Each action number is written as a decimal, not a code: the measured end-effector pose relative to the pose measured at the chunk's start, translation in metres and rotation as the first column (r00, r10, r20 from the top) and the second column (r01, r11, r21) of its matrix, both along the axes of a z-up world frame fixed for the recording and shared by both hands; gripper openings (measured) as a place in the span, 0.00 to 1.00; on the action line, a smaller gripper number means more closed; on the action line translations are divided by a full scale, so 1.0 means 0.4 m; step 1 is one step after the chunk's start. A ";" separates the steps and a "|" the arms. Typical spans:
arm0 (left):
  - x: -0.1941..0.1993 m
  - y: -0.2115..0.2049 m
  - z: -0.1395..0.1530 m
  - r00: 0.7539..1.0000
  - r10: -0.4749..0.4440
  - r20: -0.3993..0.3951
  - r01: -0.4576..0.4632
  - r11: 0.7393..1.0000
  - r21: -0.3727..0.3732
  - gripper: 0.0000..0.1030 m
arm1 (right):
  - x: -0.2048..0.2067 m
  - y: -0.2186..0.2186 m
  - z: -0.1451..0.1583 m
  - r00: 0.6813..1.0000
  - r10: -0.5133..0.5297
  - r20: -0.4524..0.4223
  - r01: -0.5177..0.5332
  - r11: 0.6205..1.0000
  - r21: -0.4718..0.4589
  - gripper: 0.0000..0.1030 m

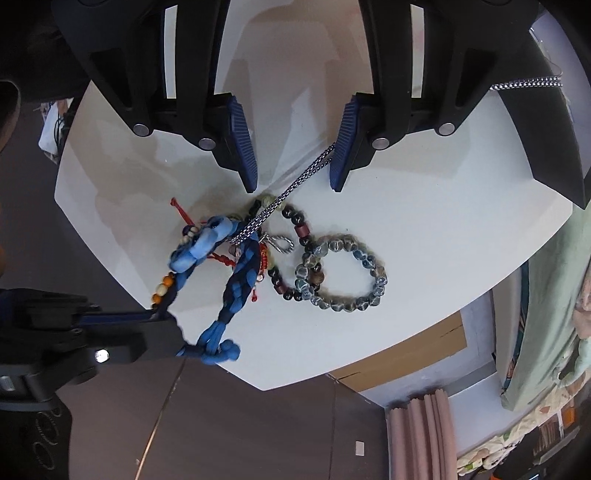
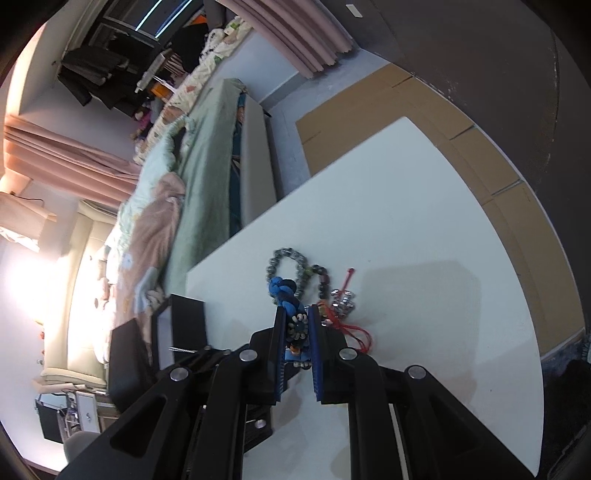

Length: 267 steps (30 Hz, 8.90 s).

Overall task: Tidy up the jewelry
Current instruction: 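Close the left tool on the chain while the right tool lifts the blue braided bracelet, then carry the chain and blue bracelet into the black box and open both tools, then grasp the grey bead bracelet with the left tool, then carry the grey bracelet toward the box while the right tool grasps the green-bead bracelet, then drop both bracelets into the black box and open both tools, then grasp the small silver ring with the right tool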

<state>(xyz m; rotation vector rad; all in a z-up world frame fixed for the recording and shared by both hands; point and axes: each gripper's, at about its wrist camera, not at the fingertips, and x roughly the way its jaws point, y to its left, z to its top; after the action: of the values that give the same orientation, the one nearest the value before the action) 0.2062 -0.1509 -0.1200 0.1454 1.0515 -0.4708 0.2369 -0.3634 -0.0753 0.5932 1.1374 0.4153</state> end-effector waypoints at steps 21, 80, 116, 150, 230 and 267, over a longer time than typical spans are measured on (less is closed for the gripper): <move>-0.046 0.136 0.214 0.978 0.162 0.131 -0.119 0.952 -0.283 0.03 | -0.010 0.075 -0.024 0.998 0.061 -0.030 -0.062 0.998 -0.028 0.11; -0.149 0.600 0.333 0.840 0.531 0.115 -0.430 0.779 -0.456 0.09 | -0.104 0.439 0.136 0.948 0.205 0.245 -0.247 0.956 0.157 0.70; -0.038 0.309 0.196 0.911 0.411 0.030 -0.378 0.862 -0.337 0.67 | -0.071 0.013 0.037 0.997 -0.072 0.032 0.074 0.995 -0.062 0.52; 0.123 0.111 -0.008 0.907 0.420 -0.041 -0.422 0.905 -0.064 0.09 | 0.005 -0.025 0.013 0.990 -0.144 0.006 0.142 0.967 -0.212 0.42; -0.176 0.689 0.294 0.705 0.707 0.061 -0.622 0.656 -0.428 0.74 | -0.139 0.516 0.217 0.909 0.189 0.372 -0.201 0.980 -0.006 0.08; -0.137 0.513 0.206 0.813 0.582 0.026 -0.558 0.791 -0.249 0.95 | -0.075 0.242 -0.010 0.991 0.127 0.028 -0.098 0.868 -0.487 0.26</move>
<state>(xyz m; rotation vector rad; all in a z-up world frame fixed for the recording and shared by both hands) 0.1513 0.0543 -0.0377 -0.3531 0.8765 -0.0244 0.2069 -0.2668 -0.0792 0.0712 1.1673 0.2283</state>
